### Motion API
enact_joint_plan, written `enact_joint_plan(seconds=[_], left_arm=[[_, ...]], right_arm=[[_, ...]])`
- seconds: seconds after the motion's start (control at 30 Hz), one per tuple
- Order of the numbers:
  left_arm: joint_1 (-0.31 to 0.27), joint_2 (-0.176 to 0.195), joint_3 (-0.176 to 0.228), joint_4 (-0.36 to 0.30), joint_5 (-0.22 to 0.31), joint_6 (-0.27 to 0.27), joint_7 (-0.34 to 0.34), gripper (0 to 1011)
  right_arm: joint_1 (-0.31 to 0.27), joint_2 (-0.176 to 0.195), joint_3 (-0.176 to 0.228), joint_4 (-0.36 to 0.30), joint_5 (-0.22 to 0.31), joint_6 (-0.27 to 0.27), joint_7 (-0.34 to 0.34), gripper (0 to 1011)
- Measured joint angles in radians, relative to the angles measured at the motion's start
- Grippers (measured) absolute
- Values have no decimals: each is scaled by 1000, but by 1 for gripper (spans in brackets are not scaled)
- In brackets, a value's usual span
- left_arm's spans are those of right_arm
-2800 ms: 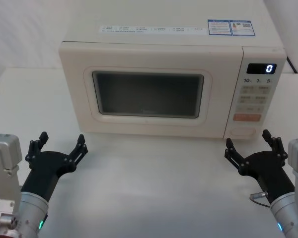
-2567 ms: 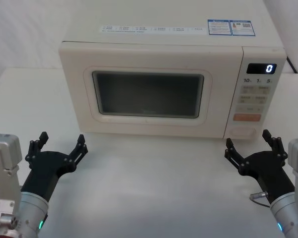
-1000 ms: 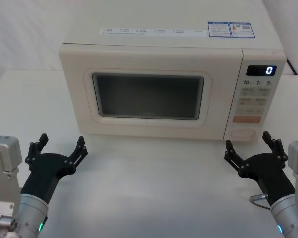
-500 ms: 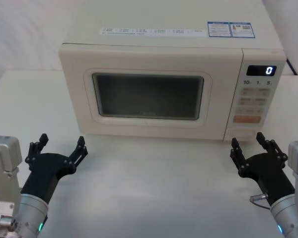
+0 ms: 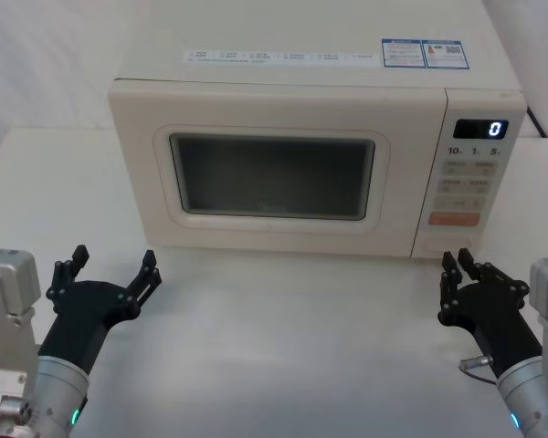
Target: Press the button to open the microwave door with one hand; close the microwave door with the other hand.
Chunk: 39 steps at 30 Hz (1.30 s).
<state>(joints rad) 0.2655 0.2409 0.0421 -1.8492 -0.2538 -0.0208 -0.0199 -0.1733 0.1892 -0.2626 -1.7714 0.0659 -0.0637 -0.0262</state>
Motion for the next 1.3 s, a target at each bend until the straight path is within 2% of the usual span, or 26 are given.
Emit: enact_joint_plan(seconds=[0.1,0.13,0.27,0.77,0.97,1.3], left_arm=[[0,0,0,0,0,0,0,1001],[0,0,0,0,0,0,0,1001],[0,0,0,0,0,0,0,1001],[0,0,0,0,0,0,0,1001],[0,0,0,0,0,0,0,1001],[0,0,0,0,0,0,0,1001]], right_arm=[[0,0,0,0,0,0,0,136],[0,0,0,0,0,0,0,73],[0,0,0,0,0,0,0,0],[3,-6,7,11,1,1,6,0],[21,-32,30,56,20,17,36,0],[64,-95,71,145,65,52,70,0]])
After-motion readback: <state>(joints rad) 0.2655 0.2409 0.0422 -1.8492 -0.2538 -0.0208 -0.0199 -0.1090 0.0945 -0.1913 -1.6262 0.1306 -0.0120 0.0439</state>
